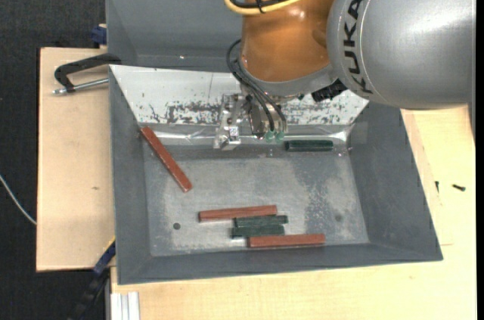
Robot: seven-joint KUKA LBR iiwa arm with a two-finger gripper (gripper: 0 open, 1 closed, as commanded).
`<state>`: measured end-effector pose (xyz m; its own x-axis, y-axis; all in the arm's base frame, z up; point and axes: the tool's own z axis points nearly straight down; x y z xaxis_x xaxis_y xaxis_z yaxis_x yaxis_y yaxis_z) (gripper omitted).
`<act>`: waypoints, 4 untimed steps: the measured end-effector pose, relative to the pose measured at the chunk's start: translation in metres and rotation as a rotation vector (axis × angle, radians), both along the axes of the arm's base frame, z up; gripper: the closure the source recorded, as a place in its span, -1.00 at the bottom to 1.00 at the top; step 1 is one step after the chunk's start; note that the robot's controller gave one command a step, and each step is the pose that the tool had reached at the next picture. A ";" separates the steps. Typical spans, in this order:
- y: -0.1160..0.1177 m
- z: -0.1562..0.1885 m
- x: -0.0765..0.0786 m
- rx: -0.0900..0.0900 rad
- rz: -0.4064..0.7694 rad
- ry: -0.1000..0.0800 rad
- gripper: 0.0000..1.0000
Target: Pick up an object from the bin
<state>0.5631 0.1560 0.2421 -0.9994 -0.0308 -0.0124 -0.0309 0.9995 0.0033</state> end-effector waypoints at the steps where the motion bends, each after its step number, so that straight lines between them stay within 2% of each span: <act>1: 0.000 -0.003 -0.001 -0.001 0.000 0.007 1.00; 2: 0.008 -0.087 0.015 -0.002 -0.040 0.012 -1.00; 3: 0.008 -0.086 0.015 -0.002 -0.040 0.011 -1.00; 4: -0.016 -0.142 -0.031 -0.001 -0.014 0.006 -1.00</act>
Offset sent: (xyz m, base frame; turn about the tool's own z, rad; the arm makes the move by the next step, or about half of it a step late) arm 0.0146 0.0068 -0.0871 0.0406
